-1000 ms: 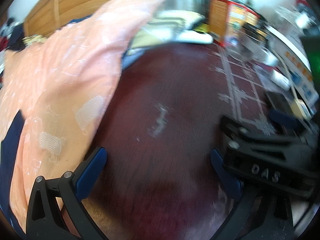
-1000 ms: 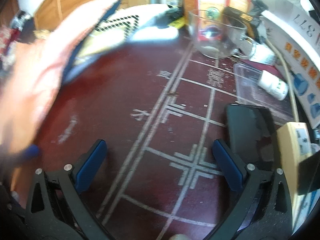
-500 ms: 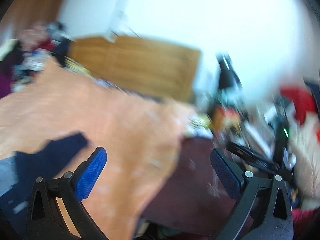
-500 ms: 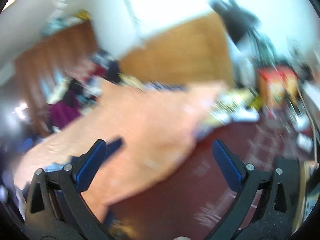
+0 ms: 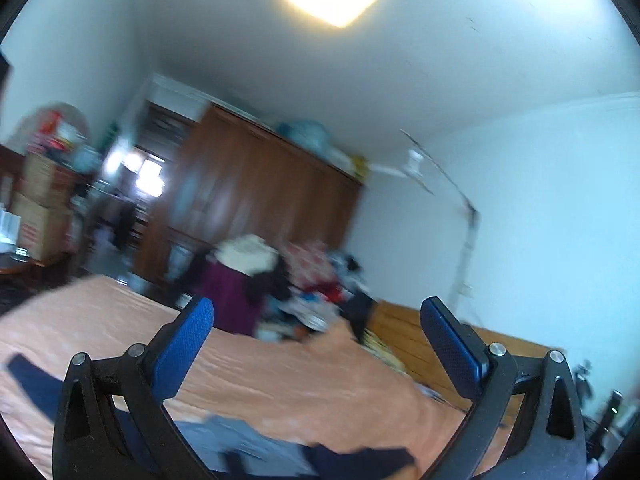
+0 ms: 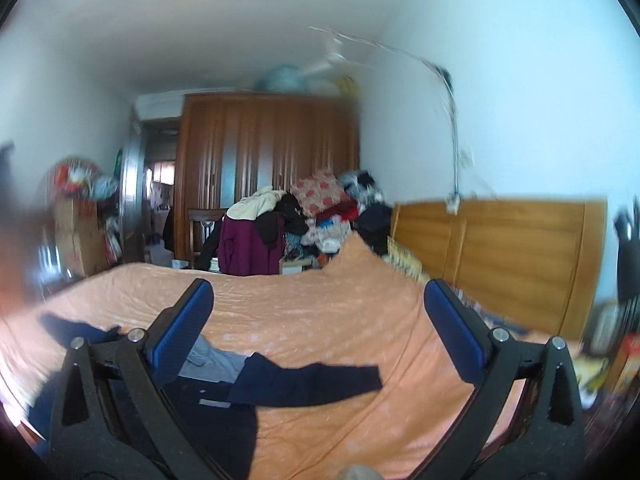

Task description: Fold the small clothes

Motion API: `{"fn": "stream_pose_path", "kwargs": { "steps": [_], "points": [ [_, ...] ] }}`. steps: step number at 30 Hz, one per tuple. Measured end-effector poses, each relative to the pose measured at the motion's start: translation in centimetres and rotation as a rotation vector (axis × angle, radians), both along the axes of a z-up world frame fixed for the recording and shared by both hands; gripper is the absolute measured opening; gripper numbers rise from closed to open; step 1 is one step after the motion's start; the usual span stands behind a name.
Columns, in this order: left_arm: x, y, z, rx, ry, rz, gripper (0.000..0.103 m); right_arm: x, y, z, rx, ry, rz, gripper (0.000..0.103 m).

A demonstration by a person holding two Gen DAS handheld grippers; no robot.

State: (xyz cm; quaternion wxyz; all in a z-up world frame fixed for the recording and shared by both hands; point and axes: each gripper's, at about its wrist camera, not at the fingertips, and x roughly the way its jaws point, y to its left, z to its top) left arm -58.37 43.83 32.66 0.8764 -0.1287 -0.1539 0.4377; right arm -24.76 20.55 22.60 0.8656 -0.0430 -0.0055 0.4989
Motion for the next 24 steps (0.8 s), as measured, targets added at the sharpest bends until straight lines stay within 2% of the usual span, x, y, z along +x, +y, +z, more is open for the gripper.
{"fn": "stream_pose_path", "kwargs": {
  "steps": [4, 7, 9, 11, 13, 16, 18, 20, 24],
  "points": [
    [-11.3, 1.7, -1.4, -0.052, -0.023, 0.213, 0.103, -5.5, 3.5, 0.5, -0.064, -0.137, 0.039, 0.103],
    [-19.0, 2.3, -3.1, -0.114, -0.025, 0.353, 0.103, -7.2, 5.4, 0.7, -0.09, -0.169, 0.099, 0.103],
    [-23.4, 2.3, -4.6, -0.159, -0.06, 0.403, 0.103, -7.4, 6.9, 0.5, -0.11, -0.14, 0.131, 0.103],
    [-26.1, 2.1, -6.4, -0.196, -0.129, 0.396, 0.103, -7.0, 8.5, -0.2, -0.155, -0.054, 0.203, 0.103],
    [-29.0, 1.8, -8.1, -0.237, -0.157, 0.404, 0.103, -5.8, 11.4, -3.0, -0.273, 0.074, 0.314, 0.103],
    [-28.3, 0.5, -9.5, -0.243, -0.111, 0.384, 0.103, -5.1, 15.6, -9.1, -0.464, 0.296, 0.423, 0.103],
    [-27.0, -0.2, -9.4, -0.226, -0.084, 0.346, 0.103, -5.5, 16.9, -12.6, -0.559, 0.348, 0.44, 0.103],
    [-25.7, -0.9, -8.6, -0.203, -0.071, 0.301, 0.103, -5.7, 16.9, -15.3, -0.601, 0.384, 0.426, 0.103],
    [-20.9, -0.1, -8.1, -0.143, -0.02, 0.276, 0.103, -1.4, 17.6, -18.4, -0.646, 0.54, 0.359, 0.103]
  ]
}}
